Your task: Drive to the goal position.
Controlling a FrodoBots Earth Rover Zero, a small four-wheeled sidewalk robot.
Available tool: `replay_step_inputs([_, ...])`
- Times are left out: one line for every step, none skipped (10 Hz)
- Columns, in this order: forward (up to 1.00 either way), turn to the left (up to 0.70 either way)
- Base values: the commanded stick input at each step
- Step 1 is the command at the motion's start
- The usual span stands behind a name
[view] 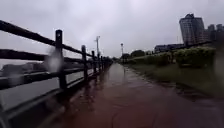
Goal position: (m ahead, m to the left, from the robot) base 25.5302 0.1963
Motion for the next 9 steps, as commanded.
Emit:
replay_step_inputs([1.0,0.01])
replay_step_inputs([1.0,0.01])
replay_step_inputs([1.0,0.01])
replay_step_inputs([1.0,0.01])
replay_step_inputs([1.0,-0.01])
replay_step_inputs([1.0,-0.1])
replay_step_inputs([1.0,-0.19])
replay_step_inputs([1.0,-0.11])
replay_step_inputs([1.0,0.01])
